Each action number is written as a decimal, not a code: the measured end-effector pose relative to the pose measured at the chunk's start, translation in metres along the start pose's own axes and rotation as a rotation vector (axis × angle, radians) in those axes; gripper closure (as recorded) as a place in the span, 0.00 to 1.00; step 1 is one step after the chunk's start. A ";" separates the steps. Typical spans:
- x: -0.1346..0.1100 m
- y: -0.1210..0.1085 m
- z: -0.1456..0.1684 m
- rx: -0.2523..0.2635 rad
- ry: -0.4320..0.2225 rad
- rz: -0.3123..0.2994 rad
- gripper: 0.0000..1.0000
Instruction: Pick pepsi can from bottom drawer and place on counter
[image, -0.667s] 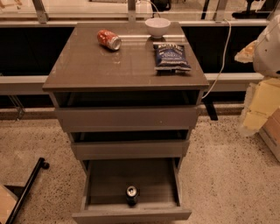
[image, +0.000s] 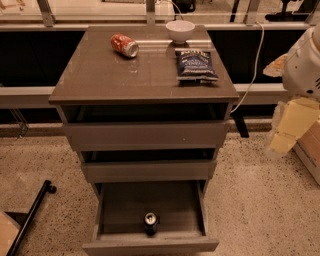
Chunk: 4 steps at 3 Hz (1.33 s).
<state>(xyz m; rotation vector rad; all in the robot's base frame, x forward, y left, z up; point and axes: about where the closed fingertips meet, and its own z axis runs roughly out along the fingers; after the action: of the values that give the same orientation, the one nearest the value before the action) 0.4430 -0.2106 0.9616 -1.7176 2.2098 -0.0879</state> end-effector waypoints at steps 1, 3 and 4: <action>0.005 0.002 0.035 0.001 -0.075 0.024 0.00; 0.006 -0.002 0.083 0.013 -0.174 0.058 0.00; 0.007 -0.003 0.080 0.027 -0.163 0.065 0.00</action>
Offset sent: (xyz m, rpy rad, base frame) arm 0.0438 0.0118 -0.1506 0.3196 -0.0288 -0.0056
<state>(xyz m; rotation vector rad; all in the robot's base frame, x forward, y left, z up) 0.4685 -0.2053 0.8857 -1.5784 2.1329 0.0362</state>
